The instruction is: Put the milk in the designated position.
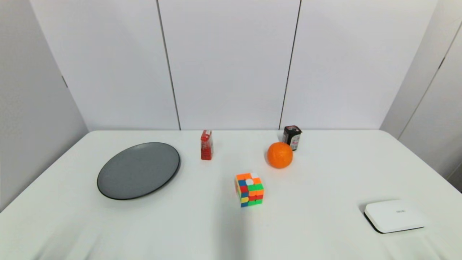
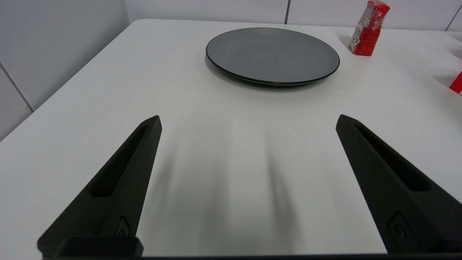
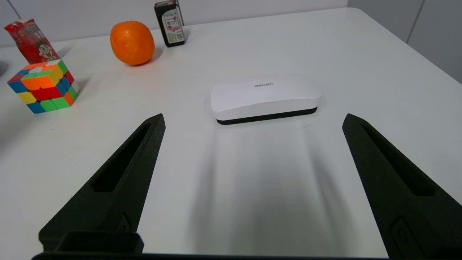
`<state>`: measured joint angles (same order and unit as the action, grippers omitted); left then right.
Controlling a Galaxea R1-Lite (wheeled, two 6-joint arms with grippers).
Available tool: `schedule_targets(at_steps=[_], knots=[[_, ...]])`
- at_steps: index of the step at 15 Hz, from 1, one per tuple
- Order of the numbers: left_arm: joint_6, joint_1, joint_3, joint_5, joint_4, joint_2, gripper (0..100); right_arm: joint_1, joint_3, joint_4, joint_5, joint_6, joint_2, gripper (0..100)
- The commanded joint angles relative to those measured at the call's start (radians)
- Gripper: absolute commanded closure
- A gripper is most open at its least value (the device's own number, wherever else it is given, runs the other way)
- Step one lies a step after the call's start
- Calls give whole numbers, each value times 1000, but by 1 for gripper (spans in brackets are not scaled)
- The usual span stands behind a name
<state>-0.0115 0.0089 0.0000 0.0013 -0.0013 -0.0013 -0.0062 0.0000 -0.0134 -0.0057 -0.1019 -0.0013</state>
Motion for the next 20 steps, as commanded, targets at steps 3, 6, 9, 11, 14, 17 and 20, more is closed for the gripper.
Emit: schedule_targets(at_steps=[3, 6, 9, 11, 14, 17, 20], knots=[[-1, 0, 2, 0, 0, 1, 0, 0, 0, 0, 0, -1, 1, 0], [-1, 0, 2, 0, 0, 1, 0, 0, 0, 0, 0, -1, 1, 0], [-1, 0, 2, 0, 0, 1, 0, 0, 0, 0, 0, -1, 1, 0], [-1, 0, 2, 0, 0, 1, 0, 0, 0, 0, 0, -1, 1, 0], [-1, 0, 2, 2, 1, 4, 0, 0, 0, 0, 0, -1, 1, 0], [61, 23, -107, -3, -31, 230, 0, 0, 0, 0, 0, -1, 1, 0], [275, 59, -330, -14, -135, 609, 0, 0, 0, 0, 0, -1, 1, 0]])
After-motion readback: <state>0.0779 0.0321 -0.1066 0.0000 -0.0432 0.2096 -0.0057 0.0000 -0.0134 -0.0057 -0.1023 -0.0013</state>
